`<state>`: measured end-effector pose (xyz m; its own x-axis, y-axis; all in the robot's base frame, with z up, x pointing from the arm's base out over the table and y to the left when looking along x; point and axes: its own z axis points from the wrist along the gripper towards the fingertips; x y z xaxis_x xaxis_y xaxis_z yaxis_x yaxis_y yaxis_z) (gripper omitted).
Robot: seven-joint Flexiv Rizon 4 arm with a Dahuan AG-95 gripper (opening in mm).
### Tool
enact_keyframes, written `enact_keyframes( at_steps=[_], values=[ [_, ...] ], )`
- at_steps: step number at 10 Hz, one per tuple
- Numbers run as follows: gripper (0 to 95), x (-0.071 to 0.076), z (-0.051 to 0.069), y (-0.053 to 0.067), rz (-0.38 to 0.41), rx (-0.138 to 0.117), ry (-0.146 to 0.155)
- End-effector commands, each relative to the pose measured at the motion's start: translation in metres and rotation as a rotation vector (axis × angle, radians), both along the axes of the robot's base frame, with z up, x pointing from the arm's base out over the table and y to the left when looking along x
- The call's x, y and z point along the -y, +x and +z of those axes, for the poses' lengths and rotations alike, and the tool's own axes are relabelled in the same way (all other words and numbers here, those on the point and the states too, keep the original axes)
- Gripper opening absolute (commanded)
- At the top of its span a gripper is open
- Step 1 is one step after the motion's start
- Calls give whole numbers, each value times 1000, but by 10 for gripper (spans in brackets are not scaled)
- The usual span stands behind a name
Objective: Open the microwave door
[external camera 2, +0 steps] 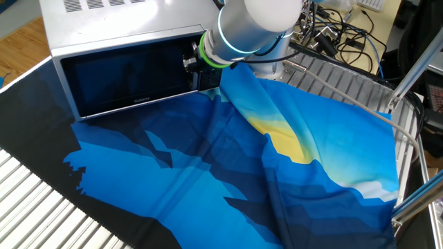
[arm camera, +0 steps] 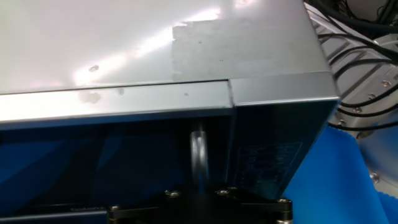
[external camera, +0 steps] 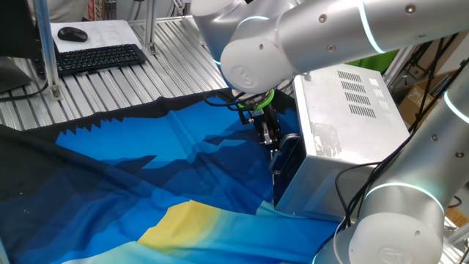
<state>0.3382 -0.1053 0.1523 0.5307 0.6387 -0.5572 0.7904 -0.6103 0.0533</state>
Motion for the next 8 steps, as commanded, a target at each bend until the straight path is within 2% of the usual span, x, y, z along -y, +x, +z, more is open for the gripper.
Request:
enact_keyframes(
  at_steps=[1, 3, 8],
  values=[
    [0, 1, 0, 2, -16, 6, 4],
    [0, -1, -1, 3, -21, 7, -6],
    [0, -6, 1, 7, -29, 7, -4]
  ],
)
